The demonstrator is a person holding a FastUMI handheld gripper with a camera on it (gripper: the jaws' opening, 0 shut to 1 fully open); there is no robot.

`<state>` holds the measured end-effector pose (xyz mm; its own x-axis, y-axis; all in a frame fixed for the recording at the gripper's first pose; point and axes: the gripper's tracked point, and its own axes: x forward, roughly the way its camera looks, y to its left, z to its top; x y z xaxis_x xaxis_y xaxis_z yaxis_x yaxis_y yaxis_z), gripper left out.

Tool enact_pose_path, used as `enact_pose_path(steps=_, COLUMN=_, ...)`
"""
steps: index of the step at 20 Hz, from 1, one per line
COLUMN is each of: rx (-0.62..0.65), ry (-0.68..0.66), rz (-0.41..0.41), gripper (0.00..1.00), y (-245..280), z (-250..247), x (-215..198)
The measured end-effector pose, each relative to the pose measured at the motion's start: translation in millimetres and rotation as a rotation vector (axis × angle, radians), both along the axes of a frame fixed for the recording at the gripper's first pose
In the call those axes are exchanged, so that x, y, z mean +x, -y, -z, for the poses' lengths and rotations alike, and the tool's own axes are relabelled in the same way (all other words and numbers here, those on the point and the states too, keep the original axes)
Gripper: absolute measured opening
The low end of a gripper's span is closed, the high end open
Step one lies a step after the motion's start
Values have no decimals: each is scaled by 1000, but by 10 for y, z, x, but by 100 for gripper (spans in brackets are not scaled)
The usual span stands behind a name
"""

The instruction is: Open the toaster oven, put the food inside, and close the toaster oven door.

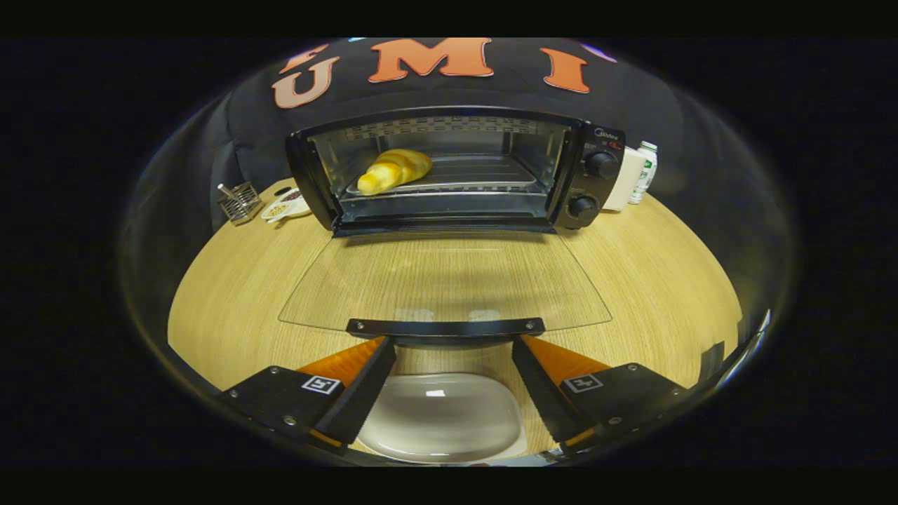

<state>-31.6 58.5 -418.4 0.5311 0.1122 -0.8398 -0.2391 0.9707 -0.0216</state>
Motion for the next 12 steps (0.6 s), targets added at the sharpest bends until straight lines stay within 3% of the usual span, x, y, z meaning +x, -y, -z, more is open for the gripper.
enact_pose_path(steps=12, rx=102, ry=165, rz=54, gripper=99, y=-95, z=-824, x=477)
